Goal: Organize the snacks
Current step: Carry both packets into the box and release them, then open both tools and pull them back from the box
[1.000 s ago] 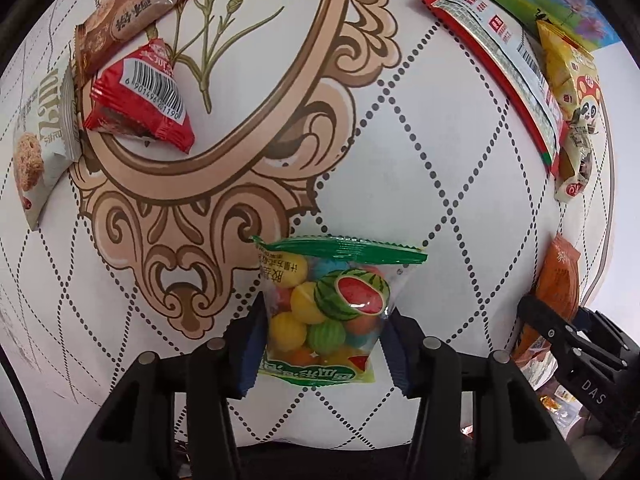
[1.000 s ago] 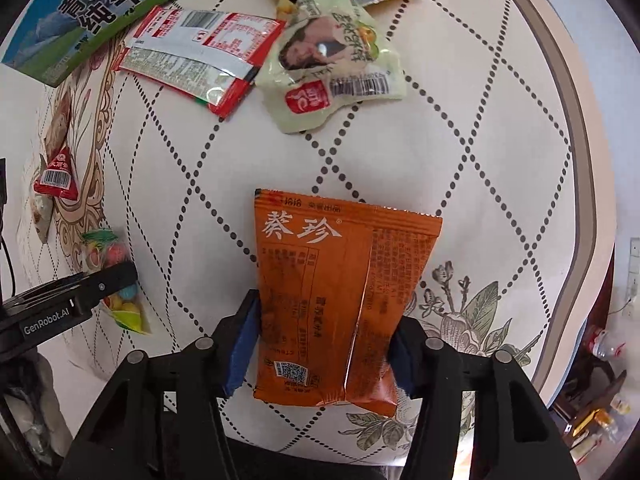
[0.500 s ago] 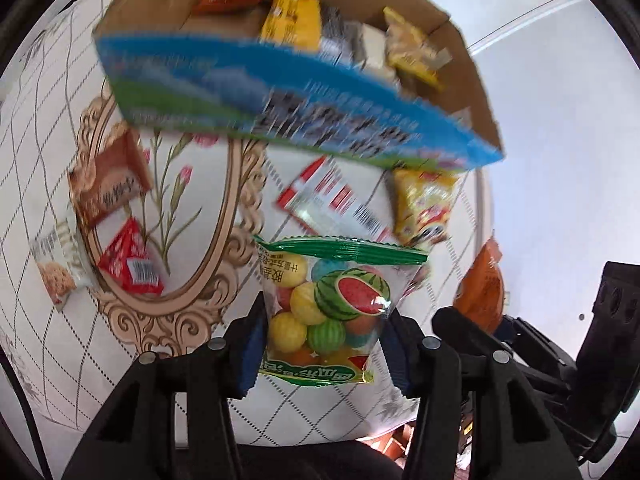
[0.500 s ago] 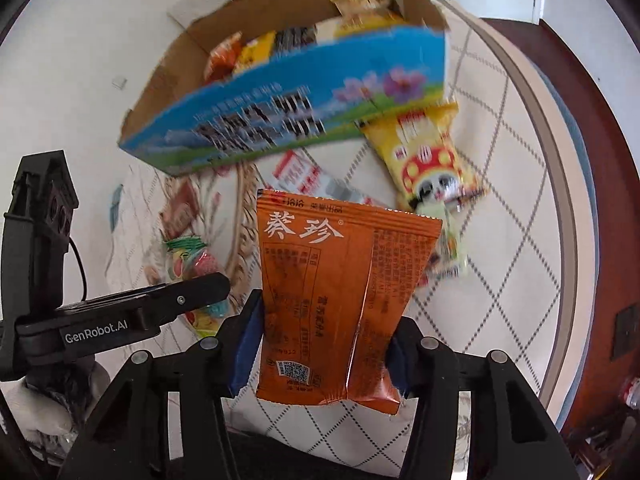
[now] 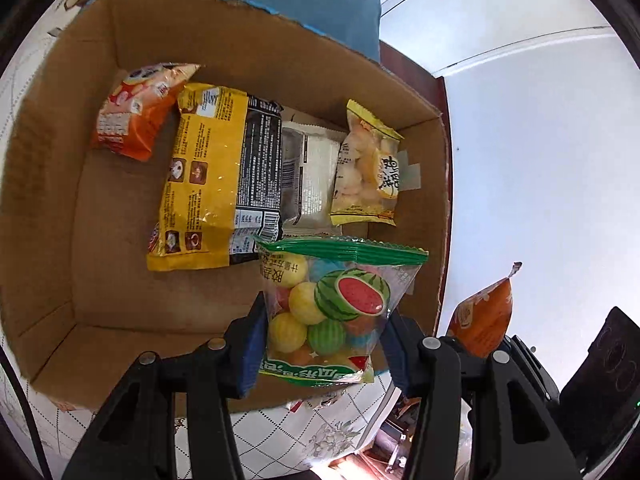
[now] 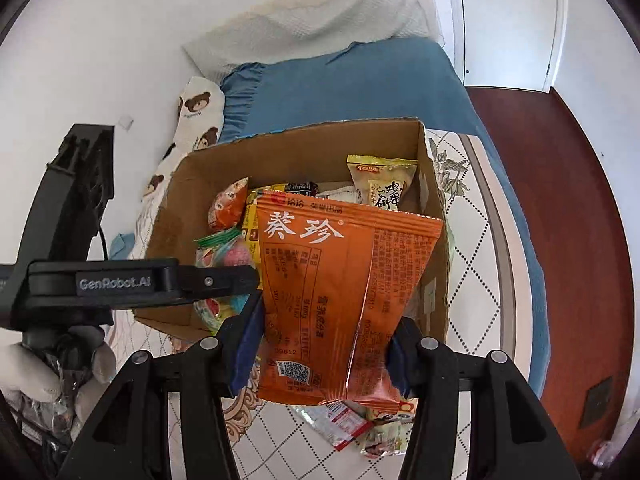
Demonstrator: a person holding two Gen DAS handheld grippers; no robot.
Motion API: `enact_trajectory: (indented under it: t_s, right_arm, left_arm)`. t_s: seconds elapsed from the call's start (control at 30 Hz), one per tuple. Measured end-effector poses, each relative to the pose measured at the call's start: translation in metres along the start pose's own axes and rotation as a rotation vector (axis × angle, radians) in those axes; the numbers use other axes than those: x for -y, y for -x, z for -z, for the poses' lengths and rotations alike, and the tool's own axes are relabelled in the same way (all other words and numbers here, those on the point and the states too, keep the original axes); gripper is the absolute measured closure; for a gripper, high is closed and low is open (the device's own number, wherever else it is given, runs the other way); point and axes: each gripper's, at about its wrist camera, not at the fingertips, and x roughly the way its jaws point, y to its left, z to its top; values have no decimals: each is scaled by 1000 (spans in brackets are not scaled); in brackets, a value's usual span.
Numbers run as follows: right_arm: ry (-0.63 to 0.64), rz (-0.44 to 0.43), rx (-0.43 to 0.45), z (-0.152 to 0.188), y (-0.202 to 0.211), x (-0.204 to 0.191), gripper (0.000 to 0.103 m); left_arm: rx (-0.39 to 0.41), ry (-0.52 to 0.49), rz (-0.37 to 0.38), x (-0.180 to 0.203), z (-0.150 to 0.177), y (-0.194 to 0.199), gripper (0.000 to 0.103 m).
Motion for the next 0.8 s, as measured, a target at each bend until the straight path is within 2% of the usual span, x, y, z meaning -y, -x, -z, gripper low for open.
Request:
enact_trajectory:
  t_s: [0.2,0.37,0.43,0.5,0.57,0.8]
  right_arm:
    - [59,76,-111,-22,-47,3,47]
    - [68,81,-187,-15,-71,16,46]
    - [62,98,-222,-11,-80,19,39]
    - [64,122,-246,-10,-91,22,17]
    - [63,116,-264,-7,-94,22,13]
    - [42,110,-266,-4,-94,22,11]
  left_arm:
    - [-80,42,-21,-7,-19,-38,54]
    - [-147,80,-44,-17,-24,-64,54]
    - [-166,70,-72,-21,-25,-72,45]
    - [-142,48,-81,-21,-26,-71,10]
    - [-126,37,-88,-22,-27,-67,7]
    - [-72,0,-125,-15,-21,-44,7]
